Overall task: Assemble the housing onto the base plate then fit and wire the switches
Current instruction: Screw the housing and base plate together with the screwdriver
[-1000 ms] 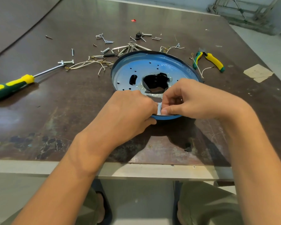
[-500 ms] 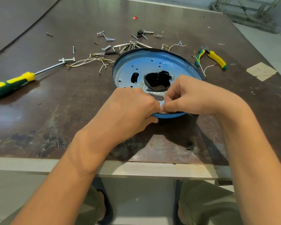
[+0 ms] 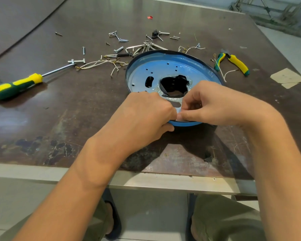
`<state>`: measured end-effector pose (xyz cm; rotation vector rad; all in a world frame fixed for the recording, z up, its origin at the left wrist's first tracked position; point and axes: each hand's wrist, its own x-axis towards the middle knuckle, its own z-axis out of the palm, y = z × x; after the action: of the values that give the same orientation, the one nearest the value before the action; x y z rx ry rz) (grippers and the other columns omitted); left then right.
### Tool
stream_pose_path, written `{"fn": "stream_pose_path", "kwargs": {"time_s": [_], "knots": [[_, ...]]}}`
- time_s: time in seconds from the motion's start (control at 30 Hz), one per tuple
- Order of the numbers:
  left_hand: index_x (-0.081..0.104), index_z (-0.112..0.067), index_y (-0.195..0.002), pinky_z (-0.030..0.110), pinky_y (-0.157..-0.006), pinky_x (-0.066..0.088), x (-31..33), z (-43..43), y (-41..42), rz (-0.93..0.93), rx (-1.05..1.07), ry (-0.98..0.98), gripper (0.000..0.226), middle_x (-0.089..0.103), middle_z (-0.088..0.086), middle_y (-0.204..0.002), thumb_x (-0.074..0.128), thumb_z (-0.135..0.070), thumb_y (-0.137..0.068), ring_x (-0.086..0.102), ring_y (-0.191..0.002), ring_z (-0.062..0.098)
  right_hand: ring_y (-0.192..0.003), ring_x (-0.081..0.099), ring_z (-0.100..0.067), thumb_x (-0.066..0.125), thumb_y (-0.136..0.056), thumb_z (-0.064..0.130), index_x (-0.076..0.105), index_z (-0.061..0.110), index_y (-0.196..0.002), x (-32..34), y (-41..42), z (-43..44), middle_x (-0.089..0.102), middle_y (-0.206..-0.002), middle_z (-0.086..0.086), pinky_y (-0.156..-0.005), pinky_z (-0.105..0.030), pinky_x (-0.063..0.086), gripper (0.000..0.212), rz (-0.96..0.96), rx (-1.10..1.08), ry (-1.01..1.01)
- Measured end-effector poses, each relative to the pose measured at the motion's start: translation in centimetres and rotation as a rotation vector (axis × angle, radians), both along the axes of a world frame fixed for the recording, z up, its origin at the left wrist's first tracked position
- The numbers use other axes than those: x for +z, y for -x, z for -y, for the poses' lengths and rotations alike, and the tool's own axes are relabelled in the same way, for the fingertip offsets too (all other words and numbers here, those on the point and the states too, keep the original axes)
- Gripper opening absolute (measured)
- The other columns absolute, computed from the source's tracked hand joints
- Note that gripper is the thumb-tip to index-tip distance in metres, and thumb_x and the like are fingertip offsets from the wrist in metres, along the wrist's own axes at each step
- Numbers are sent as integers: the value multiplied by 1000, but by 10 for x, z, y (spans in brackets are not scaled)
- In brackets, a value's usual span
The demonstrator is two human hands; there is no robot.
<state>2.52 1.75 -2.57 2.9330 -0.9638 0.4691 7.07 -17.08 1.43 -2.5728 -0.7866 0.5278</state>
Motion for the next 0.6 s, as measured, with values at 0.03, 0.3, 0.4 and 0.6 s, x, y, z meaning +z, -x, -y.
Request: {"fn": "stream_pose_path", "kwargs": {"time_s": [0.03, 0.3, 0.4, 0.6], "knots": [[63, -38, -117, 36, -73, 55, 0, 0, 1, 4, -3, -3, 31, 69, -11, -115, 50, -53, -94, 66, -96, 18, -50, 49, -4, 69, -88, 45, 67, 29, -63, -1, 0, -1, 59, -53, 13, -47, -15, 38, 29, 36, 3, 22], [63, -35, -112, 36, -73, 54, 1, -1, 1, -1, -7, -4, 31, 68, -10, -115, 46, -54, -95, 65, -96, 19, -66, 61, -11, 72, -86, 40, 75, 32, -84, 6, 0, 6, 71, -73, 9, -64, -31, 54, 9, -61, 48, -70], [63, -32, -110, 36, -74, 54, 0, 1, 1, -3, -13, -23, 32, 68, -9, -113, 44, -54, -96, 65, -95, 21, -67, 64, -5, 74, -86, 33, 76, 34, -84, 6, -1, 7, 72, -75, 15, -65, -26, 52, 4, -90, 61, -75], [64, -36, -114, 36, -68, 53, 8, -4, 7, 13, -44, 54, 30, 72, -10, -102, 47, -52, -96, 66, -87, 17, -59, 56, -5, 64, -85, 52, 72, 31, -73, 8, 1, 5, 67, -65, 9, -52, -19, 42, 25, 66, 21, -54]]}}
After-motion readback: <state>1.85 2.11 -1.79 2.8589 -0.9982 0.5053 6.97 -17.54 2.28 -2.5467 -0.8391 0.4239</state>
